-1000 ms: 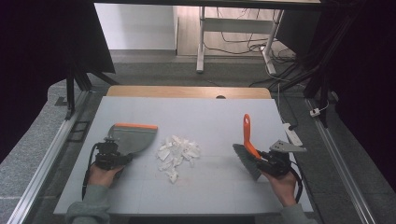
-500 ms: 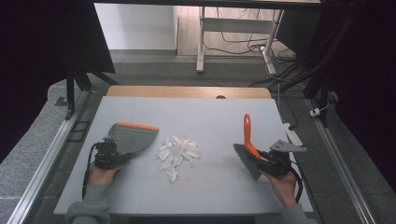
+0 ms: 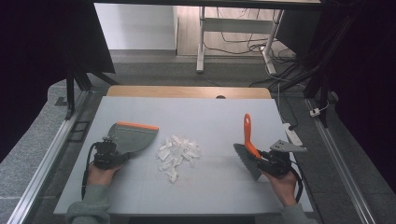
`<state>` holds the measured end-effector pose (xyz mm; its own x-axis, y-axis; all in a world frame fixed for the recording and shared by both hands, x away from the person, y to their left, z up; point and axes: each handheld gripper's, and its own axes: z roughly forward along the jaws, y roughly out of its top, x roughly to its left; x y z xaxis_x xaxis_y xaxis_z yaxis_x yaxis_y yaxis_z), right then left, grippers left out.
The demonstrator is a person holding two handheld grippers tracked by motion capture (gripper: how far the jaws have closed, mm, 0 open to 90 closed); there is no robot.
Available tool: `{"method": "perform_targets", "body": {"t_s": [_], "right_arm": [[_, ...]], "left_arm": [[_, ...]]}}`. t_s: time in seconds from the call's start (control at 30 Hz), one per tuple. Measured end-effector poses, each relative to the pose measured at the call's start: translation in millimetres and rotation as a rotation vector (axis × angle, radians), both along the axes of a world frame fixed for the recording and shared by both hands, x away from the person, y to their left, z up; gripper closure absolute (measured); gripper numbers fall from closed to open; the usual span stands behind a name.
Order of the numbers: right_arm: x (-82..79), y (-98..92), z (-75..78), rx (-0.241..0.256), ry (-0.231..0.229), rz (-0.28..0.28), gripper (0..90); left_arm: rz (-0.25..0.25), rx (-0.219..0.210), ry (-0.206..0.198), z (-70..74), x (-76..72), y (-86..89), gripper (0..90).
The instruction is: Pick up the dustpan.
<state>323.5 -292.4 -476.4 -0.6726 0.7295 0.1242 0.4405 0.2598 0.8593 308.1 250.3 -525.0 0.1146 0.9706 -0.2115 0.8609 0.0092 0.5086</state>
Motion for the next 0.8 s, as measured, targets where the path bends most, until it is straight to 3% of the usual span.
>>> {"method": "perform_targets", "body": {"t_s": [0.4,0.8], "right_arm": [[-0.6,-0.2,0.9,-0.003,-0.005,-0.006,69.7],[-1.0,-3.0,2.6,0.002,-0.014,-0.014,69.6]], "left_arm": [[-0.016,-0.019,-0.029,2.6,-0.9,5.5,61.3],[-0.043,-0.081,-0.114,15.4,-8.2,19.9,61.3]]}}
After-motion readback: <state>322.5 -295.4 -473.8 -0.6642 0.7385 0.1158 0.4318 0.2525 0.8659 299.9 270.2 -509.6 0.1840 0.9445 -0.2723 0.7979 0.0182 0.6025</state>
